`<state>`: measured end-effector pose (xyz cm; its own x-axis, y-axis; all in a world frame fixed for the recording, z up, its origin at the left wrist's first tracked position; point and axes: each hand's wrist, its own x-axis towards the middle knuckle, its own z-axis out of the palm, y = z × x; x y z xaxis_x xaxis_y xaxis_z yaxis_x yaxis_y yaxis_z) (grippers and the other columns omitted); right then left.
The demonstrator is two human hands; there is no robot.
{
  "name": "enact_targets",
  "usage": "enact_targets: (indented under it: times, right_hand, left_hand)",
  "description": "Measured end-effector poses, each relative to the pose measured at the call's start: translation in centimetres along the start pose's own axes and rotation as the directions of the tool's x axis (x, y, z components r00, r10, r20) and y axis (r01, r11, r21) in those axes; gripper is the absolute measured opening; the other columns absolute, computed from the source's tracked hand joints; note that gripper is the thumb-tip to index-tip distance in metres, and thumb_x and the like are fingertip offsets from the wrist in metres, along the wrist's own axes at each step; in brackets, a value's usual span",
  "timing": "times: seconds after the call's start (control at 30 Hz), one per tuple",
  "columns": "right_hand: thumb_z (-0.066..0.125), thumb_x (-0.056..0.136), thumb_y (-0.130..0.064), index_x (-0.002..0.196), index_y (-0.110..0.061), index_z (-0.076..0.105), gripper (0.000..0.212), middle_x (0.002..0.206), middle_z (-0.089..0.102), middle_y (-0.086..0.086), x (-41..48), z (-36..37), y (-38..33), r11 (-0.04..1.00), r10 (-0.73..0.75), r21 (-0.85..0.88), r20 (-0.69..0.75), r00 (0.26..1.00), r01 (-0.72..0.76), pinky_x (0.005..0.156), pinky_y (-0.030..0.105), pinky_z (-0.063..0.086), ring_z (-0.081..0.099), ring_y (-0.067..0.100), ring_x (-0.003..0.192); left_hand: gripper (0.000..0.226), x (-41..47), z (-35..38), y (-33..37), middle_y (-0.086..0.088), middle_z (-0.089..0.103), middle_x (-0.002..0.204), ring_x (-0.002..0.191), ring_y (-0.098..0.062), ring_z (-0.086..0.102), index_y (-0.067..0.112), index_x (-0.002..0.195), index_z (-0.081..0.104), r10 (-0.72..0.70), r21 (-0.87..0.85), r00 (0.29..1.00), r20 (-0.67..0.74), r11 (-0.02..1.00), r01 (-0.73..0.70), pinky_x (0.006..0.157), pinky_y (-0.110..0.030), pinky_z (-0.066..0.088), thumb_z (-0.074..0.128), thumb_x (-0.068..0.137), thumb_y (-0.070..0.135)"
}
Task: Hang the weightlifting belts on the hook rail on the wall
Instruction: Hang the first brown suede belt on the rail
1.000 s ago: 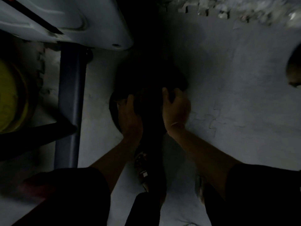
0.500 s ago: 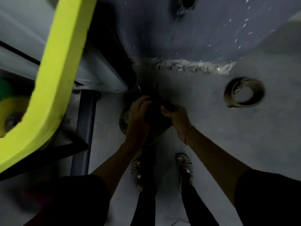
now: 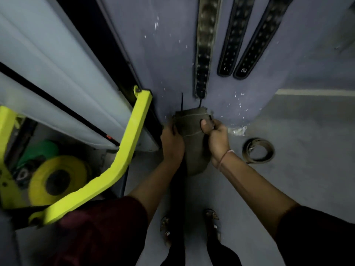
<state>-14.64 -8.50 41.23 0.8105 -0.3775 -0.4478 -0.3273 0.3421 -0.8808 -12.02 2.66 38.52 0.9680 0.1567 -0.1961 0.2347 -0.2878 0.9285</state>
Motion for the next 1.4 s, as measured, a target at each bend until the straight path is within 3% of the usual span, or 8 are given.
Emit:
enact_targets:
  times: [0.07,0.17,0.3,0.43,0.83,1.07,1.27,1.4]
  right_hand:
    - [0.058,0.098,-0.013,0.113,0.002,0.061,0.021,0.105,0.071,0.016,-1.6,0.1,-4.1,0.999,-0.050,0.005,-0.007,0.999,0.050,0.092,0.046,0.054,0.067,0.029,0.097]
    - [0.057,0.098,-0.013,0.107,-0.006,0.061,0.012,0.101,0.071,0.010,-3.7,0.0,-10.3,0.989,-0.145,0.014,0.019,0.989,0.144,0.095,0.045,0.053,0.066,0.025,0.098]
    - [0.052,0.101,-0.013,0.114,-0.004,0.060,0.018,0.100,0.071,0.006,-6.2,0.3,-18.3,0.958,-0.286,0.039,0.101,0.953,0.283,0.085,0.032,0.055,0.067,0.018,0.094]
    - [0.049,0.102,-0.010,0.118,0.005,0.055,0.022,0.109,0.069,0.022,-7.6,0.6,-25.6,0.890,-0.455,0.059,0.138,0.880,0.451,0.088,0.044,0.055,0.067,0.028,0.097]
    - [0.057,0.098,-0.005,0.123,0.000,0.059,0.026,0.118,0.071,0.013,-11.9,1.3,-40.6,0.588,-0.804,0.154,0.217,0.553,0.794,0.090,0.032,0.058,0.069,0.023,0.107]
    - [0.060,0.094,-0.004,0.103,-0.007,0.072,0.015,0.102,0.077,0.012,-10.1,1.2,-34.5,0.714,-0.700,0.152,0.185,0.689,0.684,0.077,0.034,0.060,0.072,0.029,0.096]
    - [0.054,0.098,-0.003,0.108,0.006,0.067,0.019,0.099,0.075,0.012,-12.7,4.7,-44.0,0.538,-0.841,0.240,0.097,0.532,0.808,0.081,0.034,0.061,0.071,0.022,0.091]
    - [0.058,0.096,-0.006,0.112,0.003,0.067,0.021,0.107,0.075,0.014,-12.0,5.4,-41.1,0.573,-0.819,0.212,0.131,0.558,0.792,0.083,0.036,0.060,0.072,0.023,0.097]
  left_hand:
    - [0.034,-0.6,-0.1,3.6,-0.009,0.070,0.111,0.103,-0.025,0.064,0.011,0.114,0.066,-0.067,-0.196,0.997,0.024,0.978,0.070,0.098,-0.050,0.050,0.046,0.101,0.036]
    - [0.064,-2.1,-0.6,11.4,-0.005,0.072,0.118,0.113,-0.027,0.065,0.017,0.111,0.071,-0.107,-0.355,0.994,0.003,0.929,0.101,0.104,-0.052,0.048,0.041,0.090,0.070]
    - [0.033,-3.9,-1.4,21.6,-0.009,0.075,0.092,0.093,-0.030,0.071,0.011,0.092,0.071,0.153,-0.437,0.988,0.005,0.889,-0.135,0.088,-0.043,0.057,0.058,0.095,0.041]
    - [0.010,-4.4,-2.6,30.0,-0.009,0.072,0.091,0.083,-0.017,0.069,0.009,0.097,0.066,0.243,-0.617,0.969,0.035,0.768,-0.170,0.082,-0.034,0.057,0.057,0.099,0.015]
    - [0.033,-4.1,-5.4,47.8,-0.015,0.073,0.109,0.108,-0.036,0.067,0.010,0.107,0.068,0.590,-0.691,0.806,-0.057,0.559,-0.458,0.100,-0.059,0.050,0.064,0.090,0.038]
    - [0.075,-1.9,-7.8,53.8,-0.013,0.068,0.125,0.121,-0.032,0.062,0.011,0.128,0.060,0.685,-0.704,0.729,-0.008,0.514,-0.491,0.107,-0.056,0.046,0.072,0.073,0.061]
    - [0.080,-1.0,-8.6,54.5,-0.016,0.067,0.126,0.121,-0.033,0.062,0.006,0.133,0.055,0.725,-0.717,0.683,0.089,0.522,-0.461,0.106,-0.056,0.046,0.072,0.073,0.057]
    - [0.085,-0.4,-9.7,55.7,-0.018,0.068,0.122,0.119,-0.036,0.063,0.002,0.131,0.055,0.726,-0.731,0.686,0.057,0.498,-0.467,0.107,-0.056,0.046,0.072,0.070,0.057]
